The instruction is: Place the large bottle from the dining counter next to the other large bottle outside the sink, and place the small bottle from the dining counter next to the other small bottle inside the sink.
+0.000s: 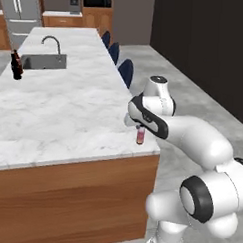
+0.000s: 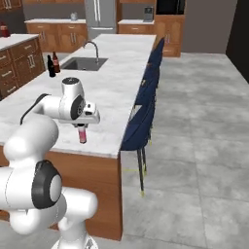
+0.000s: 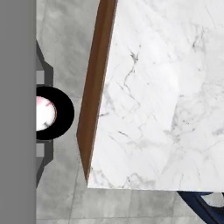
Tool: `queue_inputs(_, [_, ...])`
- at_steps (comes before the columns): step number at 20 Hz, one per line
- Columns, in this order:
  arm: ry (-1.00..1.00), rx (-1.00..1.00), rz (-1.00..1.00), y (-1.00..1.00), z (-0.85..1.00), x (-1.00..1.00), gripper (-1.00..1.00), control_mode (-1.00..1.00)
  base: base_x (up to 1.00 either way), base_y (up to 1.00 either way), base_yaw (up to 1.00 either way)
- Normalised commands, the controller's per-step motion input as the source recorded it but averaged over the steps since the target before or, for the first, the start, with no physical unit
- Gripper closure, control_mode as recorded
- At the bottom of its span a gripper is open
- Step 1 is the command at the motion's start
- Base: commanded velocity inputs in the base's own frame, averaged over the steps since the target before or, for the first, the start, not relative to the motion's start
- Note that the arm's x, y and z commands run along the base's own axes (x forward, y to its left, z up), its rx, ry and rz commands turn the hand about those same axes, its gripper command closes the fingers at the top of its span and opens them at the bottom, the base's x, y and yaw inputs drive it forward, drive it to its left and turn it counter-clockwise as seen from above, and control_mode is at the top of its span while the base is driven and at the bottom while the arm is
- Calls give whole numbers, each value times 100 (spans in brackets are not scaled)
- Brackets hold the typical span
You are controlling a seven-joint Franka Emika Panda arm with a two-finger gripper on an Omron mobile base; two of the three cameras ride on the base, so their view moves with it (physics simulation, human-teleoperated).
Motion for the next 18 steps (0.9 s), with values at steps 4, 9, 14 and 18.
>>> queue_inputs(4, [0,0,0,0,0,0,100,100,-40,100,-35])
queue_inputs(9, [0,0,0,0,0,0,100,100,-93,100,-28])
queue_inputs(14, [0,0,0,0,0,0,100,100,-95,100,-26])
queue_inputs(18, [0,0,0,0,0,0,100,100,-56,100,-30])
